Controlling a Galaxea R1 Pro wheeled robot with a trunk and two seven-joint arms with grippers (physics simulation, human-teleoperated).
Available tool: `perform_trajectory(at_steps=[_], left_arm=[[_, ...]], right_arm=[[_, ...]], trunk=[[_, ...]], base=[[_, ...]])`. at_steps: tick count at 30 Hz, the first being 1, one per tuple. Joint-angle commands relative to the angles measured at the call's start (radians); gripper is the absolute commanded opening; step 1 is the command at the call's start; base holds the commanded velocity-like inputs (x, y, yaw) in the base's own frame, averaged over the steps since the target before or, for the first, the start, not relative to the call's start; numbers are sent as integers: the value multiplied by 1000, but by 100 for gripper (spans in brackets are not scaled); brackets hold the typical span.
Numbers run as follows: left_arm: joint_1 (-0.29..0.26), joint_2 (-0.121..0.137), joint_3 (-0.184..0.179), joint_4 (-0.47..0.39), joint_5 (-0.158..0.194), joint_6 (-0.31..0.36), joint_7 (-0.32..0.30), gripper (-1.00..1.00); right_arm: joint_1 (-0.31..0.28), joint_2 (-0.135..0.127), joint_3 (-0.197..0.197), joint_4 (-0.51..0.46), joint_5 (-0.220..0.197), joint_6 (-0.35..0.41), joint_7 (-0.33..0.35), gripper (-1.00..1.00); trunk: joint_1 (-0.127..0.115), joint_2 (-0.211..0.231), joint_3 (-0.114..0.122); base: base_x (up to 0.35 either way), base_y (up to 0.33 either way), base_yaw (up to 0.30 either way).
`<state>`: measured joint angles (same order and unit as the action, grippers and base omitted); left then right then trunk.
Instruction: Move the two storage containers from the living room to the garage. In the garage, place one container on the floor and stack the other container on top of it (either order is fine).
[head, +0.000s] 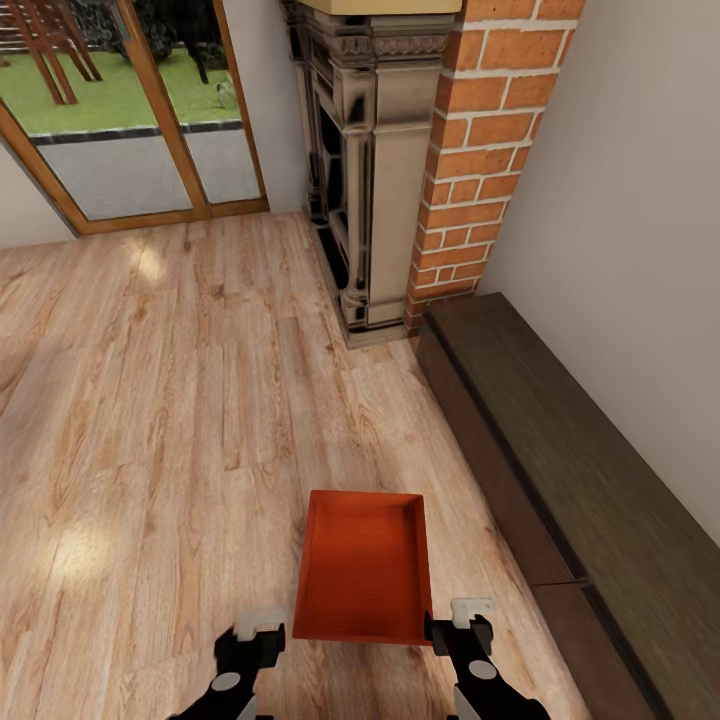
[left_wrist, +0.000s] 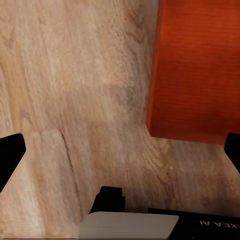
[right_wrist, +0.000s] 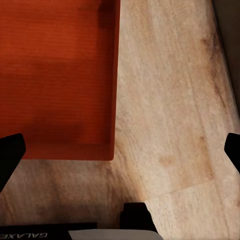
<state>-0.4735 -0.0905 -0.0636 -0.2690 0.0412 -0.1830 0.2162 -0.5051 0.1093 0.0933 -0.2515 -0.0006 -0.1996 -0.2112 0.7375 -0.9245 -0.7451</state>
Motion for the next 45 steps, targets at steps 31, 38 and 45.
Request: perform_trajectory(at_steps=[31, 38, 45], left_arm=[[0, 0, -14, 7, 0, -48, 3, 100], [1, 1, -15, 8, 1, -49, 2, 100], [0, 2, -15, 8, 1, -49, 2, 100]], right_arm=[[0, 20, 9, 3, -2, -52, -7, 100], [0, 20, 9, 3, -2, -52, -7, 100], [0, 20, 9, 3, -3, -52, -7, 100]], trunk=[[8, -15, -7], [35, -64, -29], [61, -113, -51]], base=[[0, 0, 0], [0, 0, 0], [0, 0, 0]])
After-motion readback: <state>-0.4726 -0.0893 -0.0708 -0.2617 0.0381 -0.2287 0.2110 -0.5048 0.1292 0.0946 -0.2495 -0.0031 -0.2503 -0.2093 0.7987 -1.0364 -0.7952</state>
